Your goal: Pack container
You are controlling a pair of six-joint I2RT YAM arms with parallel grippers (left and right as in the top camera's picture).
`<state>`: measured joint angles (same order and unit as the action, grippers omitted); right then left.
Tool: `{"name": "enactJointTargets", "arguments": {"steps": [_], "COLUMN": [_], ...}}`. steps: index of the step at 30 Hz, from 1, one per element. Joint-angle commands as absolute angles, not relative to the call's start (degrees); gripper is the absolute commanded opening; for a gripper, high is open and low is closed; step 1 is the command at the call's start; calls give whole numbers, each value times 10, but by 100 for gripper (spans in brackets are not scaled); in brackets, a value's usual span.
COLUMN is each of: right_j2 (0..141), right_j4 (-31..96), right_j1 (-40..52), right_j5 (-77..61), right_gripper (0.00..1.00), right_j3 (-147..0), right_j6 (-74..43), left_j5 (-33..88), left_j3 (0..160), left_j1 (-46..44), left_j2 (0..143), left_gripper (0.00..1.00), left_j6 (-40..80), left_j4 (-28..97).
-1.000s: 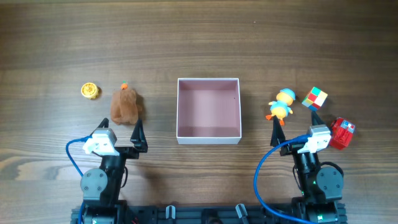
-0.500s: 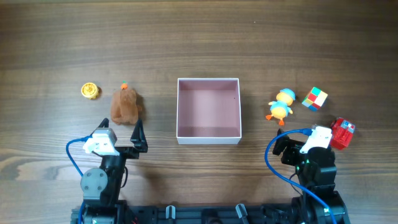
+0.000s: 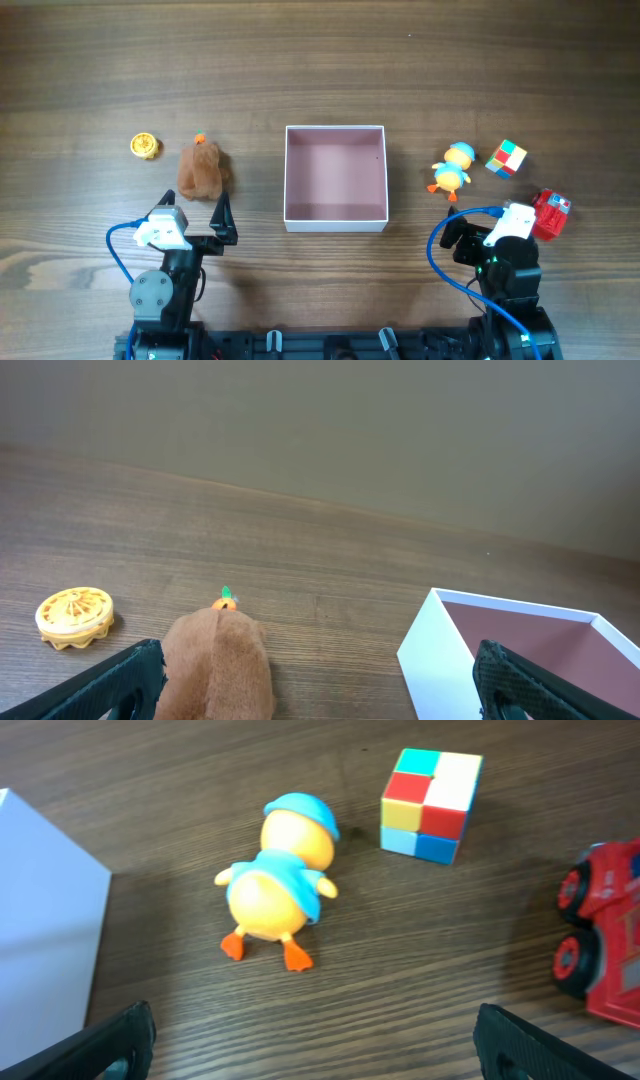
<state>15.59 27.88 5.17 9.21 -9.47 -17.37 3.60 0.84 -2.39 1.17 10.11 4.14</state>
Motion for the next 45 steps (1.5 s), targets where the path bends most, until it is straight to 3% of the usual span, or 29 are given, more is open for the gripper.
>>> {"name": "enactJointTargets", "arguments": {"steps": [1,8,18,24,29,37,45], "right_j2": [156,156,156,156,159,310,569], "right_j4": [277,267,207,150,142,181,397], "right_j1": [52,52,52,52,52,52,52], "right_j5": [117,81,73,-41,-43,3,16], "right_gripper": [100,100,100,100,100,100,100], "right_j3": [-108,-108,-108,-109,-133,-296,-589], "right_j6": [-182,-187,-300,-227,-203,-130,-93], "left_j5": [46,46,46,46,46,46,46], "left_j3": [3,3,3,3,3,3,3], "left_j1": [-20,-20,-20,-20,-20,-20,-20], "left_j2": [9,9,9,9,9,9,9], "left_gripper": [100,100,100,100,100,100,100], "left_j6": [96,96,96,96,96,96,96], "left_j4": [40,40,40,40,40,40,40]}}
